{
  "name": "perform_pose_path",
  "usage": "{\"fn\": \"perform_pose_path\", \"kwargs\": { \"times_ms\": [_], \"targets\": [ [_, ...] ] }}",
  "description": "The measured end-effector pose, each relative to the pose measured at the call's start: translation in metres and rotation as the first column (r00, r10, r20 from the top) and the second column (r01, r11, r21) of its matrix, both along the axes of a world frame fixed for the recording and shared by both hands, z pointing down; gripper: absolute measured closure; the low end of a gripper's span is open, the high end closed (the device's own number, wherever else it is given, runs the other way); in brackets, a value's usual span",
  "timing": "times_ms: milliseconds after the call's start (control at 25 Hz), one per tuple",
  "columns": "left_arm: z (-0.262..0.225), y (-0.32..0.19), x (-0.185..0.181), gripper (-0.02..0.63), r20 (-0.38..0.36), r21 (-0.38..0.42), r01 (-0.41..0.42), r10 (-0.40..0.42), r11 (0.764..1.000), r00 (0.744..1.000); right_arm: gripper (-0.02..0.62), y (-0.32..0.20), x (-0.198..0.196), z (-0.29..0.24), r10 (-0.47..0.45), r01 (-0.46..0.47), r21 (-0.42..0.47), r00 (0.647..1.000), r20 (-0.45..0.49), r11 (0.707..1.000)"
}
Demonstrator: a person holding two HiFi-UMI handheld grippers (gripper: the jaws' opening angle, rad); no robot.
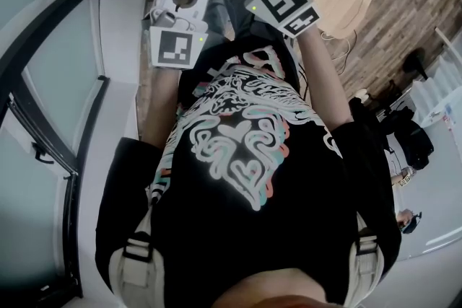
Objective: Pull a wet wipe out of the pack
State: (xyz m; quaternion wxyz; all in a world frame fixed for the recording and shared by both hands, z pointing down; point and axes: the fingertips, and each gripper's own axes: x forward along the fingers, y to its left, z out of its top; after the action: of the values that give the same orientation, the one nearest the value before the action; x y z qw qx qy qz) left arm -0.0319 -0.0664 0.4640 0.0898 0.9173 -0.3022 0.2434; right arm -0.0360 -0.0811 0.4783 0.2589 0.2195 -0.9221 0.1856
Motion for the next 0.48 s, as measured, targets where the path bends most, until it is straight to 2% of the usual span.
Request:
{"fn": "perform_pose_path", "kwargs": {
  "times_ms": [480],
  "targets": [
    [0.0042,0.0005,-0.0004,0.617,0.008,-0.023,-0.003,0.003,1.000,1.000,0.586,0.0100,0.0073,-0.0028,0.061,-0.057,-0.052,0.996,0.072,0.997]
  ]
}}
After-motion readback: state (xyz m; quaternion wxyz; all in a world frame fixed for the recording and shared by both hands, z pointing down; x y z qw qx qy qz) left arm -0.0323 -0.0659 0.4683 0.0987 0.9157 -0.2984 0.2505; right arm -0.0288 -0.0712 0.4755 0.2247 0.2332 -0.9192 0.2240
